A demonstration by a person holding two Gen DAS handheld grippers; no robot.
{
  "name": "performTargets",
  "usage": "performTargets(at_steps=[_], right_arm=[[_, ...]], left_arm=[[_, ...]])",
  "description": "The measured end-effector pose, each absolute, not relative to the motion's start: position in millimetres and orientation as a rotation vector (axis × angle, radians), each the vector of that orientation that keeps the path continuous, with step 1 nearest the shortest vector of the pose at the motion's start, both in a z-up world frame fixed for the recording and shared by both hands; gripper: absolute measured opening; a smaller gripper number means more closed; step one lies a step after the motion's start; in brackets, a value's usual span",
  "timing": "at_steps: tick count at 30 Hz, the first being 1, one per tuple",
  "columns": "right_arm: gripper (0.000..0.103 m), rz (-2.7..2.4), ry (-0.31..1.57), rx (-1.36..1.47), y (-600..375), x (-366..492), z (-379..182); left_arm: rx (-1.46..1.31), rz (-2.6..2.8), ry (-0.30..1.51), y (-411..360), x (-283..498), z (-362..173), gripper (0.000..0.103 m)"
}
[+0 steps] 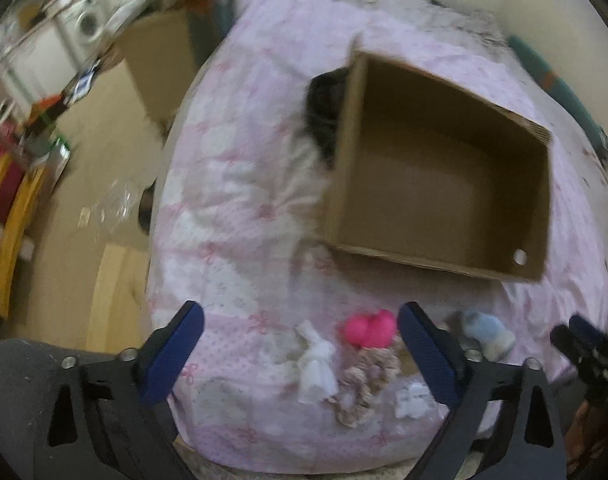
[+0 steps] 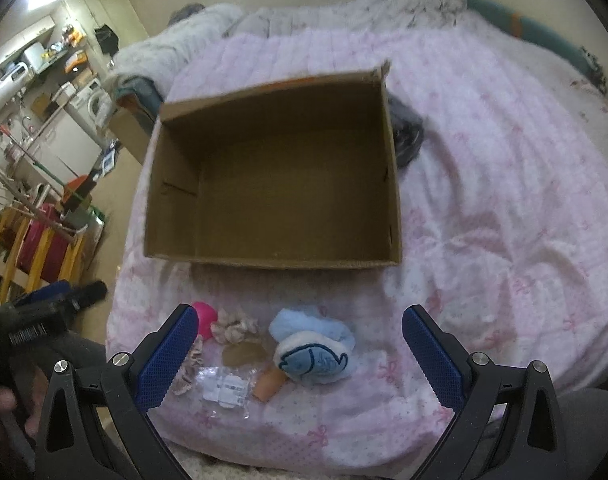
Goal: Organize soft objects
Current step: 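Grasp the white sock with the left tool while the right tool grasps the blue slippers, then carry the sock and slippers into the box and open both tools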
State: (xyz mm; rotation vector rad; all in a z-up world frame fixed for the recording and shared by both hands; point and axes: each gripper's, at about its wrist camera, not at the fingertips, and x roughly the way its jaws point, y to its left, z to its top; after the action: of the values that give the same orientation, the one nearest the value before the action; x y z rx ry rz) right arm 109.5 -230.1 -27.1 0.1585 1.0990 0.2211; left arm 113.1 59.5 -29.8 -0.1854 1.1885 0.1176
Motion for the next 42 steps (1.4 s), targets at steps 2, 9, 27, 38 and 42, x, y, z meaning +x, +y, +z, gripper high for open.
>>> performTargets(at_steps=[2, 9, 27, 38, 42], right_arm=[[0.103, 0.218, 1.146, 0.159, -229.6, 115.0, -40.4], [0.103, 0.188, 1.219, 0.21, -235.5, 120.5, -75.2], [0.099, 0.277, 1.366, 0.406, -239.2, 138.7, -117.8], [0.06, 0.234, 1.499, 0.289, -222.5, 138.0, -159.1], [0.054, 0.263, 1.439, 0.253, -221.6, 133.1, -147.3]], left_arm=[[-0.221, 0.106, 1.256, 65.5, 117.1, -48.0, 0.089], [-0.275, 0.072, 1.47, 63.7, 122.5, -112.9, 0.061], [-0.208, 0.019, 1.484, 36.7, 115.9, -134.9, 0.018], [-0.207, 0.043, 1.391, 49.7, 122.4, -107.3, 0.018], [-0.23, 0.046, 1.343, 52.1, 113.1, -94.9, 0.018]])
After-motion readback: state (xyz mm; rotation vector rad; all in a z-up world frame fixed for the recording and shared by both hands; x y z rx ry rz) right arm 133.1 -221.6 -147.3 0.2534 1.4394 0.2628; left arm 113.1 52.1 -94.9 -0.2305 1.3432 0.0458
